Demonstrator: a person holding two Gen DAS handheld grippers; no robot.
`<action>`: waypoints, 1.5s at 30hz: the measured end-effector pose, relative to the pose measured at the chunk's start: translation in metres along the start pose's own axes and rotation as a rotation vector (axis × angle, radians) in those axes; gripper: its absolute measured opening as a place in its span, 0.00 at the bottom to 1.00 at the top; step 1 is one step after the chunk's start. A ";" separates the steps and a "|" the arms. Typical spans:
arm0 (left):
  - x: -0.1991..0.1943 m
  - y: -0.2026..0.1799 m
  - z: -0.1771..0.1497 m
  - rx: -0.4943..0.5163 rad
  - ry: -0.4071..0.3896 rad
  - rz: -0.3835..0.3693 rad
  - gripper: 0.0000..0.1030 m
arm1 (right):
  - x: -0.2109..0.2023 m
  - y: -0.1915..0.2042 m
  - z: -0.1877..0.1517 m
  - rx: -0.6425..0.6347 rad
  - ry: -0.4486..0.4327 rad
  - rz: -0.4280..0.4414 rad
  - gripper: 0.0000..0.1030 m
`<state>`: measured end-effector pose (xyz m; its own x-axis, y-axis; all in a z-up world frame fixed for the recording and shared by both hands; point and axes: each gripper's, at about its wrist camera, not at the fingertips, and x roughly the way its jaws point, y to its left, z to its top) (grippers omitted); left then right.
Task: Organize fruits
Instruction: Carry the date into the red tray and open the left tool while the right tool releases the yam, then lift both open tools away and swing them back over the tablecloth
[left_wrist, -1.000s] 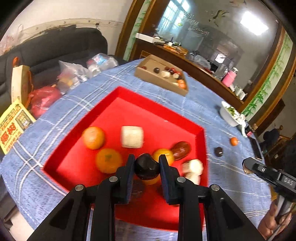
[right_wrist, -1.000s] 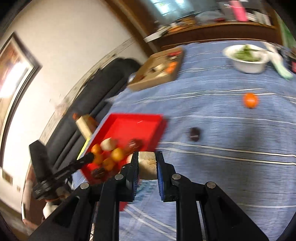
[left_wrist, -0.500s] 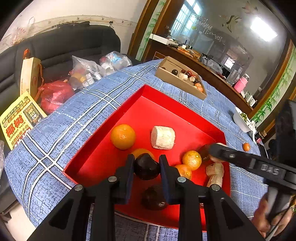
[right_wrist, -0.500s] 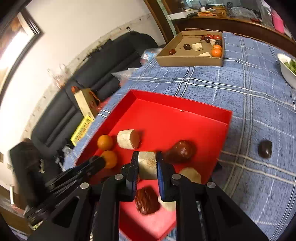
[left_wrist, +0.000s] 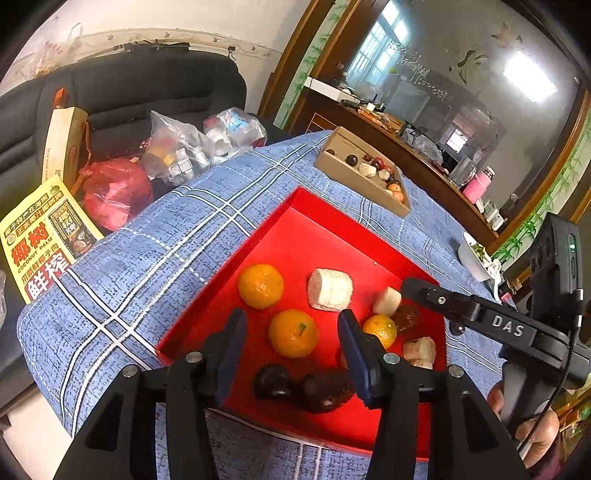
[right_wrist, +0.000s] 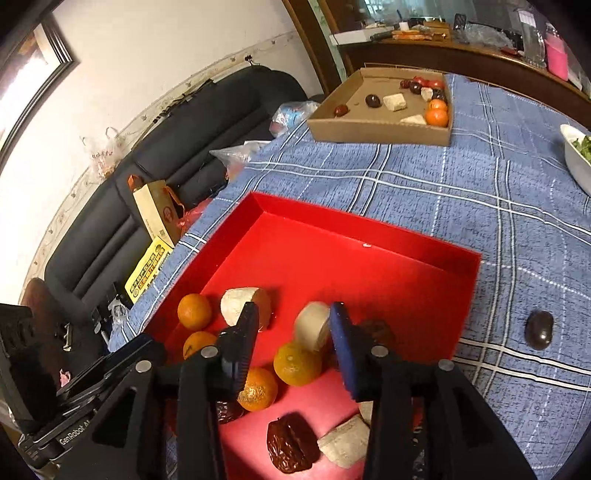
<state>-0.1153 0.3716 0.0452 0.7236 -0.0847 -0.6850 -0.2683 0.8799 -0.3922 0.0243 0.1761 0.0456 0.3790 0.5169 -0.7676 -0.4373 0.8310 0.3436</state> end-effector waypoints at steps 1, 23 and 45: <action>-0.001 -0.003 0.000 0.008 -0.002 0.001 0.52 | -0.004 -0.001 -0.001 0.004 -0.005 0.006 0.38; -0.113 -0.119 -0.037 0.233 -0.146 -0.209 0.52 | -0.166 -0.093 -0.122 0.382 -0.176 -0.023 0.43; -0.340 -0.193 0.064 0.390 -0.465 -0.443 0.75 | -0.564 -0.056 -0.134 0.248 -0.730 -0.174 0.51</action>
<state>-0.2684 0.2600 0.3929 0.9287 -0.3395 -0.1492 0.2930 0.9184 -0.2658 -0.2741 -0.1897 0.3864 0.9021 0.3082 -0.3021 -0.1608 0.8896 0.4275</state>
